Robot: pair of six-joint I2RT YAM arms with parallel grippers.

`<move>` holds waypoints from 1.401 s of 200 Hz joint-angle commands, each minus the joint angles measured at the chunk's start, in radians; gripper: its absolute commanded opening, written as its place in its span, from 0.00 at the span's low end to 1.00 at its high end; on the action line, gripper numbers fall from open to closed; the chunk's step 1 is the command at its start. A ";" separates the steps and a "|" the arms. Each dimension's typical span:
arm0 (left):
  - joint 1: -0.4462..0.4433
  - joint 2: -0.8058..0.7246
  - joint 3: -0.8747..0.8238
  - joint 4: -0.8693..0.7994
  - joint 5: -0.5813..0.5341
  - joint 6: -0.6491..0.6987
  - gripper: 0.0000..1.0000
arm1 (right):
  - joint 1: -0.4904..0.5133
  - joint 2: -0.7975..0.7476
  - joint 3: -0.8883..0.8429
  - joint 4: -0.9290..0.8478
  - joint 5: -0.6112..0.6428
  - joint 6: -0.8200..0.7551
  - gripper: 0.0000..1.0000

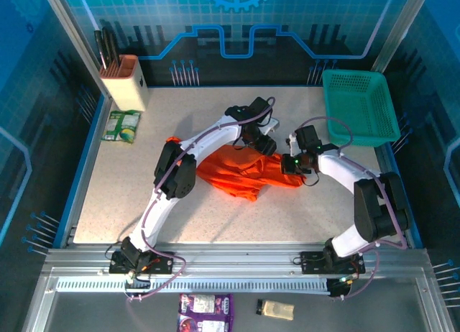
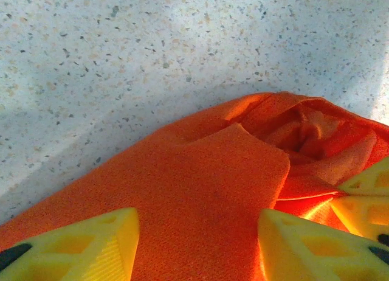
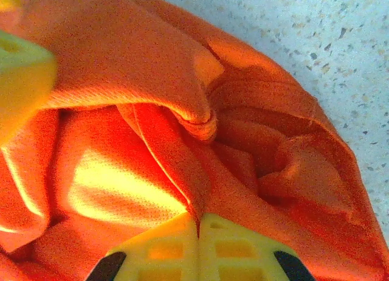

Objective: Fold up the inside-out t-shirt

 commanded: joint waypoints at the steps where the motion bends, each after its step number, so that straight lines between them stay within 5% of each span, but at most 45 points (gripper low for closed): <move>1: 0.005 0.030 0.025 -0.036 0.084 0.003 0.54 | -0.002 -0.088 0.023 -0.028 -0.026 0.007 0.02; 44: 0.015 0.020 -0.010 0.012 0.251 0.000 0.59 | 0.010 -0.144 0.010 -0.062 -0.028 0.024 0.00; 97: 0.014 0.048 0.015 -0.038 0.156 0.073 0.67 | 0.031 -0.141 0.003 -0.060 -0.027 0.033 0.00; 114: 0.016 0.063 0.035 -0.067 0.122 0.084 0.56 | 0.037 -0.143 0.009 -0.072 -0.017 0.033 0.00; 133: 0.032 0.044 0.028 -0.048 0.102 0.045 0.28 | 0.047 -0.157 0.013 -0.098 -0.016 0.035 0.00; 151: 0.070 -0.017 -0.016 0.012 0.090 -0.018 0.12 | 0.074 -0.198 -0.003 -0.135 -0.004 0.040 0.00; 205: 0.248 -0.277 -0.284 0.285 0.329 -0.264 0.05 | 0.190 -0.341 -0.223 -0.162 -0.020 0.171 0.00; 262: 0.266 -0.394 -0.427 0.278 0.456 -0.253 0.02 | 0.225 -0.330 -0.299 -0.103 -0.054 0.239 0.00; 280: 0.241 -0.430 -0.475 0.278 0.473 -0.240 0.02 | 0.229 -0.372 -0.245 -0.090 -0.059 0.233 0.16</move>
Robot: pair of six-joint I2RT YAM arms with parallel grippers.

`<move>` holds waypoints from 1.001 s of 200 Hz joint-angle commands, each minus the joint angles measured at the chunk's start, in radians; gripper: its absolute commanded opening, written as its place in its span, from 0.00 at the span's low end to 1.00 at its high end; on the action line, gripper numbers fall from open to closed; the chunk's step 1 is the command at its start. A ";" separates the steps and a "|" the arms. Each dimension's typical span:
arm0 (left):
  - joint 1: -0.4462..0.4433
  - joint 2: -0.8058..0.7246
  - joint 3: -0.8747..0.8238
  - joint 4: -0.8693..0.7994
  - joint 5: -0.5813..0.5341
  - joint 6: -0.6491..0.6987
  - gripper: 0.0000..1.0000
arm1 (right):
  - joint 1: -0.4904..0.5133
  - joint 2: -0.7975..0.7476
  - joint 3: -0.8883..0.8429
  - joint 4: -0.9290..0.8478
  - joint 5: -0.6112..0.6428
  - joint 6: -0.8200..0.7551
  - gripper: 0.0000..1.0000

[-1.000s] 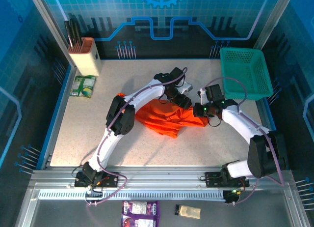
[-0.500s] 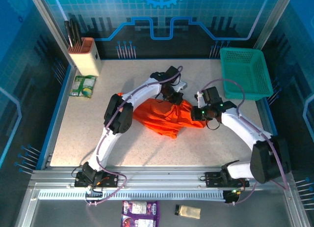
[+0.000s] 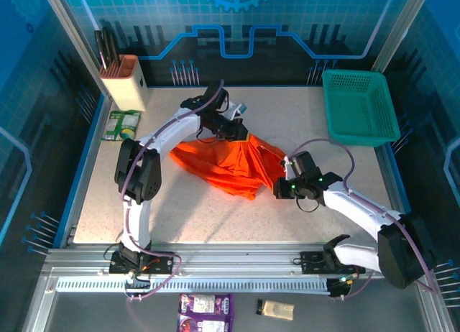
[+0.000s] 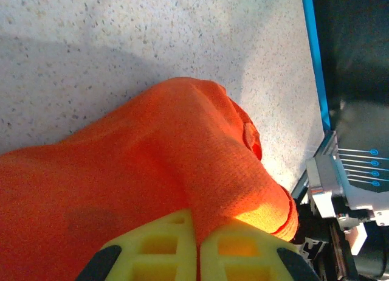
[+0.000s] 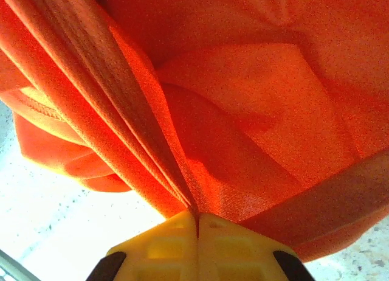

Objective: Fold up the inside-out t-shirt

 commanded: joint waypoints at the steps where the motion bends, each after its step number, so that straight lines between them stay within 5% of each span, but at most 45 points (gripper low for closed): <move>1: 0.005 -0.089 -0.044 0.086 0.027 -0.002 0.02 | 0.016 -0.039 0.039 -0.122 -0.027 0.019 0.17; 38: -0.033 -0.153 -0.120 0.119 0.029 -0.016 0.02 | -0.003 -0.078 0.100 0.024 -0.061 0.069 0.42; 73: -0.046 -0.186 -0.163 0.155 0.052 -0.041 0.02 | -0.046 -0.018 0.085 0.330 -0.216 0.258 0.50; 116: -0.057 -0.215 -0.192 0.179 0.067 -0.053 0.02 | -0.042 0.018 0.035 0.627 -0.191 0.439 0.61; 200: -0.078 -0.233 -0.211 0.178 0.073 -0.050 0.01 | -0.074 0.052 0.158 0.512 -0.131 0.411 0.65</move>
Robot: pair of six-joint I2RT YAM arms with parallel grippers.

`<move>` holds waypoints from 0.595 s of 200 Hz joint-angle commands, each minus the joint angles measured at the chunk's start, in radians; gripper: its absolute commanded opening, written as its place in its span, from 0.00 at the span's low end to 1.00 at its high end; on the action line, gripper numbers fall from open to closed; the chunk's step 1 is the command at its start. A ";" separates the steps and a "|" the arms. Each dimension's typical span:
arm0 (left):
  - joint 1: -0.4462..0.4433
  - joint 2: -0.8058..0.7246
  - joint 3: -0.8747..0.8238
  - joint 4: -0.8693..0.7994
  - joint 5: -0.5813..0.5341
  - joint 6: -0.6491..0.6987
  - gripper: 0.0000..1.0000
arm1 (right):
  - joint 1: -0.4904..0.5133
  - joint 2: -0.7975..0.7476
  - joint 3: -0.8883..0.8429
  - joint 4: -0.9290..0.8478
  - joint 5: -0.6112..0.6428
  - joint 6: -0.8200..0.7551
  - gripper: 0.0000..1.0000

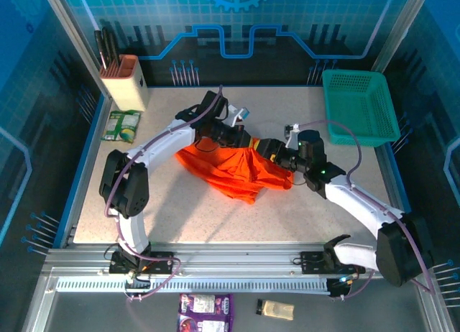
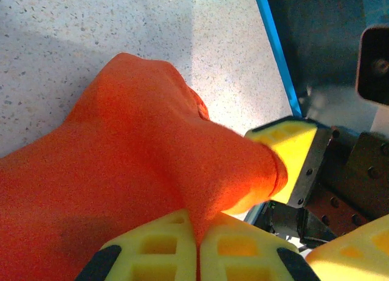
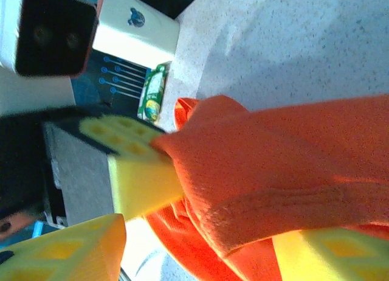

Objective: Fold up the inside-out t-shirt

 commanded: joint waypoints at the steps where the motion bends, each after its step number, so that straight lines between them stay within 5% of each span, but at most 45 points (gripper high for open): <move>1: -0.013 -0.047 -0.007 0.017 0.046 -0.002 0.01 | -0.018 0.024 0.061 -0.030 0.017 -0.008 0.65; 65: -0.025 -0.045 -0.015 0.020 0.045 0.002 0.01 | -0.025 0.070 0.144 -0.190 0.053 -0.087 0.44; 90: -0.025 -0.053 -0.015 0.014 0.039 0.008 0.01 | -0.032 0.038 0.153 -0.297 0.144 -0.165 0.48; 119: -0.027 -0.060 -0.017 0.013 0.042 0.007 0.01 | -0.054 0.050 0.153 -0.296 0.109 -0.195 0.54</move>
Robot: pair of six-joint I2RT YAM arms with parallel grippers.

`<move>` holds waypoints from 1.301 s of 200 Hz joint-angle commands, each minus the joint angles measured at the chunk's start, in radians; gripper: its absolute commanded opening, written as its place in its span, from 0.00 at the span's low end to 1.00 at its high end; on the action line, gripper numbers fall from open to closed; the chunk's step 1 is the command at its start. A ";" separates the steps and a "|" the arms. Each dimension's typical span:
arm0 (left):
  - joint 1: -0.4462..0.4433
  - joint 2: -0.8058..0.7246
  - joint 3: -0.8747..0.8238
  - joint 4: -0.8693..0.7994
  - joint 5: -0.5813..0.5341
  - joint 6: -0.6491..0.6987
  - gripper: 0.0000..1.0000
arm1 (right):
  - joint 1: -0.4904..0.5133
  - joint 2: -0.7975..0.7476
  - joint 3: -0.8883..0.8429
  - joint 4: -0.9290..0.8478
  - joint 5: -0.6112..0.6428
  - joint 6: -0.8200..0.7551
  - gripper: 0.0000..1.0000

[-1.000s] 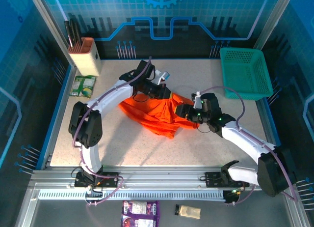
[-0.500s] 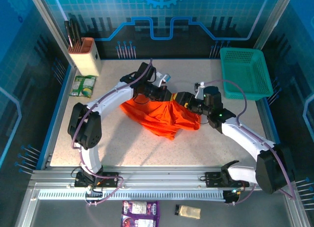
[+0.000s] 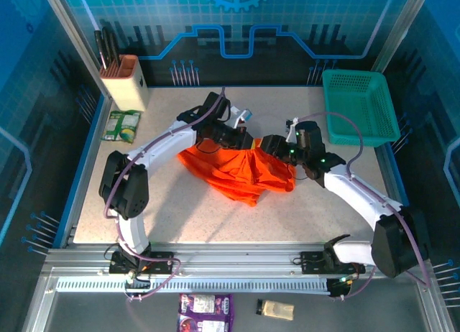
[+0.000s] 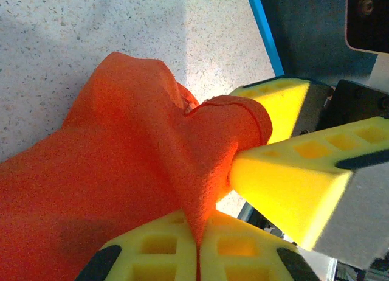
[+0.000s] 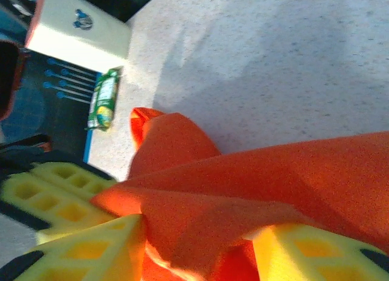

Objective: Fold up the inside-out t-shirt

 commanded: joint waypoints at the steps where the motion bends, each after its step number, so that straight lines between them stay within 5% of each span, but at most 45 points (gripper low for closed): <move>1: -0.008 -0.050 -0.009 0.005 0.032 0.007 0.02 | -0.028 -0.005 0.028 -0.060 0.010 -0.068 0.54; 81: -0.013 -0.048 -0.015 0.011 0.033 0.002 0.02 | -0.024 0.005 0.029 0.106 -0.184 -0.048 0.35; 100: -0.014 -0.048 -0.015 0.011 0.037 0.006 0.02 | -0.024 0.005 0.028 0.088 -0.169 -0.064 0.26; 125: -0.012 -0.054 -0.002 -0.066 -0.054 0.047 0.08 | -0.025 -0.006 0.066 -0.006 -0.109 -0.107 0.00; 161: 0.066 -0.152 -0.097 -0.090 -0.261 0.013 0.38 | -0.033 -0.036 0.092 -0.143 0.005 -0.166 0.00; 208: 0.224 -0.244 -0.335 -0.055 -0.474 -0.169 0.42 | -0.046 -0.049 0.092 -0.216 0.045 -0.200 0.00; 240: 0.209 -0.152 -0.341 -0.131 -0.632 -0.286 0.45 | -0.047 -0.044 0.082 -0.205 0.036 -0.192 0.00; 260: 0.191 -0.063 -0.306 -0.154 -0.640 -0.358 0.47 | -0.047 -0.036 0.081 -0.196 0.025 -0.185 0.00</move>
